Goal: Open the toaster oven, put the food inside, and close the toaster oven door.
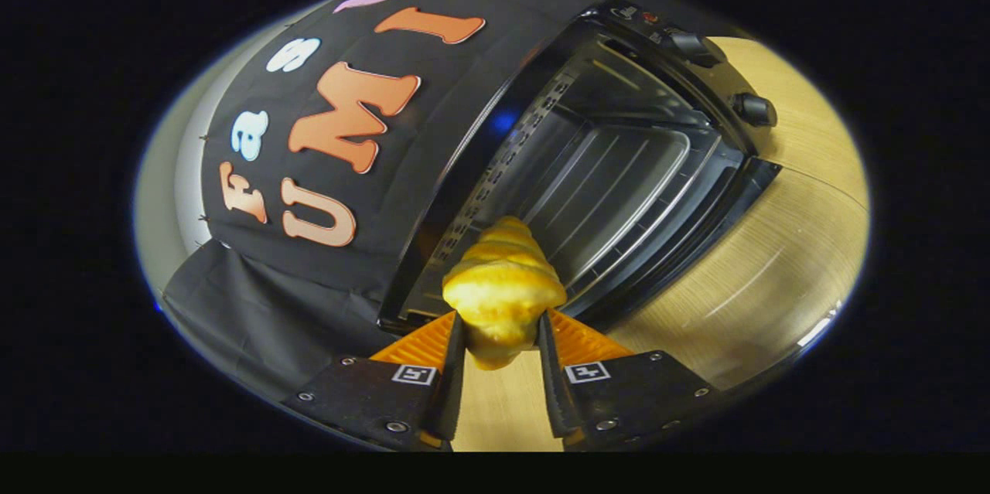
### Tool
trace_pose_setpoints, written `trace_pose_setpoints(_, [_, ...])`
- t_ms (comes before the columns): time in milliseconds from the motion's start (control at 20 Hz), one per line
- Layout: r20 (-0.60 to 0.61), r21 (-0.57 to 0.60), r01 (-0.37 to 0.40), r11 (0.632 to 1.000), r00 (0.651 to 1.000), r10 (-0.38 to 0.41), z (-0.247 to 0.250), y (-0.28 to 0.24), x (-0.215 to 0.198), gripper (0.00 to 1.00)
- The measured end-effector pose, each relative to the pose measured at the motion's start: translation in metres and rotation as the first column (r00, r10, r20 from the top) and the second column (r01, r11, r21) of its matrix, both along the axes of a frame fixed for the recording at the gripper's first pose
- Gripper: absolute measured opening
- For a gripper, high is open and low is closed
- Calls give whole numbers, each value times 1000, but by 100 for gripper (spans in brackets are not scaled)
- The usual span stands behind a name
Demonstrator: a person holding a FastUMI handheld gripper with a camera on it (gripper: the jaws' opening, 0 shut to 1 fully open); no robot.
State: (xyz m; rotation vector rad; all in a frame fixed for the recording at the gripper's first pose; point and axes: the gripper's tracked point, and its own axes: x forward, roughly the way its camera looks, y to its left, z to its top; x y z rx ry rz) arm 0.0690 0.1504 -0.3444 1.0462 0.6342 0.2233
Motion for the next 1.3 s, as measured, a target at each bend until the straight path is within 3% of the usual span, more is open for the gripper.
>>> trace_pose_setpoints(100, [7, -1, 6, 1000, 1000, -6, -3, 2, 9, 47])
trace_pose_setpoints(450, [48, 32, 44, 999, 998, -45, 2, 2, 19, 82])
trace_pose_setpoints(650, [48, 11, 41, 999, 998, -42, -1, -4, 8, 95])
trace_pose_setpoints(1100, [86, -75, 46, 996, 996, -39, 20, -30, -42, 96])
trace_pose_setpoints(1300, [109, -230, 43, 972, 994, -18, 24, -49, -68, 96])
